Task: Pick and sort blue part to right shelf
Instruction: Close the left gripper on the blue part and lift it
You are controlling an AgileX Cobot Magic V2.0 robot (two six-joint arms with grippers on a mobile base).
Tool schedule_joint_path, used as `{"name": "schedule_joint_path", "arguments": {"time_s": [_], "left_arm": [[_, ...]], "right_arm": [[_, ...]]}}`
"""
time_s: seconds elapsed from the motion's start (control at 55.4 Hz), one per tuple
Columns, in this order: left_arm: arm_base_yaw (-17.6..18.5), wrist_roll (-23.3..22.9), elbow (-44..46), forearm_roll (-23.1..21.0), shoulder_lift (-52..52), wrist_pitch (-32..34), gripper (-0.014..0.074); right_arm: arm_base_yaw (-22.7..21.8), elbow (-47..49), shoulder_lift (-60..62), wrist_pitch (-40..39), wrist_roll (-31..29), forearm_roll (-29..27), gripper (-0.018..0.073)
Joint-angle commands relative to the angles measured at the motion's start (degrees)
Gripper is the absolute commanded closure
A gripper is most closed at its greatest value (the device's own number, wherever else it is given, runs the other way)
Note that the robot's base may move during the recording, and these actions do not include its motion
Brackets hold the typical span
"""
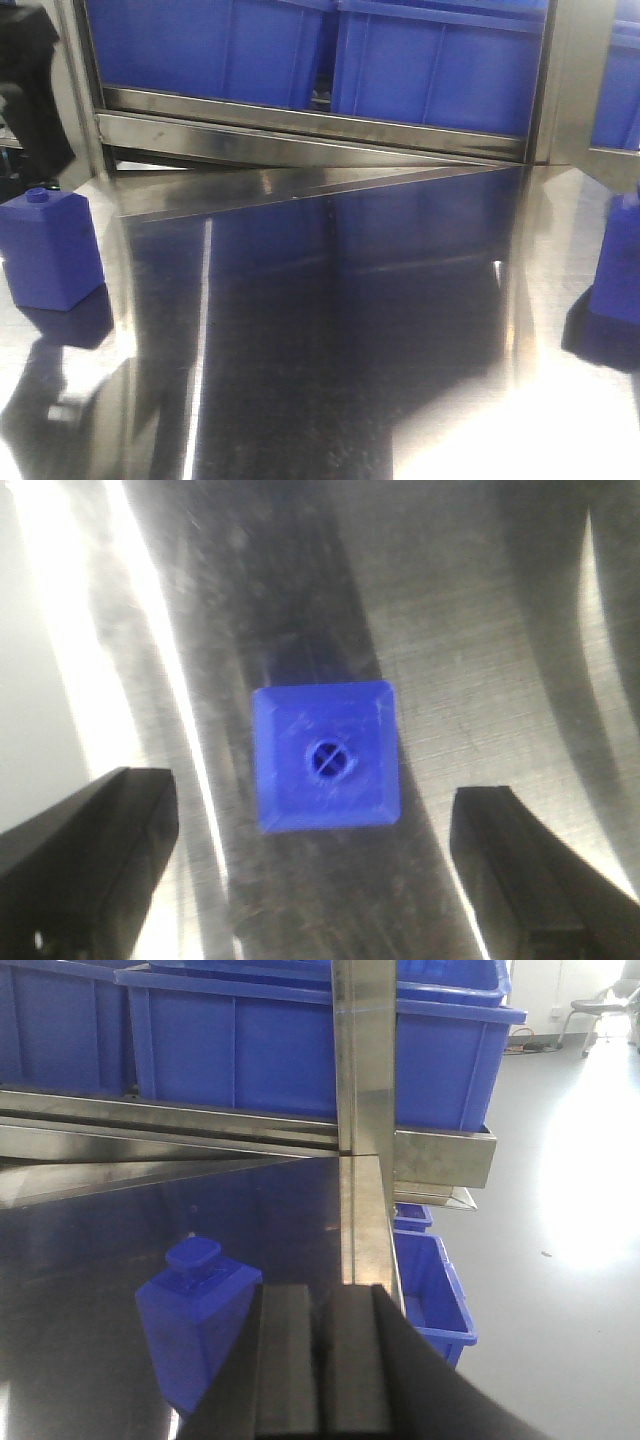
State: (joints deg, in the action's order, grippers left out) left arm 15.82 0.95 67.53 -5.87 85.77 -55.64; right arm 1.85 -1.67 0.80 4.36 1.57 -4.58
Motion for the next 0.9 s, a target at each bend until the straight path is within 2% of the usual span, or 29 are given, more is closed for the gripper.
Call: {"name": "schedule_joint_path", "arguments": {"time_s": [0.0,0.343,0.541,0.884], "left_arm": [[0.34,0.02,2.06,-1.33,0.18,1.75,-0.0013],[0.34,-0.08,2.06,-1.71,6.64,4.91,-0.0012],[0.34,-0.08,2.06,-2.28,9.81,3.99,0.0004],[0.34,-0.08,2.11,-2.28,10.39,2.86,0.0262]], "right_arm": [[-0.02,0.46,0.77,-5.06,-0.19,0.45,0.0519],[-0.02,0.46,0.77,-5.06,-0.19,0.45,0.0519],[-0.02,0.46,0.77,-5.06,-0.19,0.45,0.0519],[-0.03,0.46,0.77,-5.6,-0.19,0.45,0.0519]]}}
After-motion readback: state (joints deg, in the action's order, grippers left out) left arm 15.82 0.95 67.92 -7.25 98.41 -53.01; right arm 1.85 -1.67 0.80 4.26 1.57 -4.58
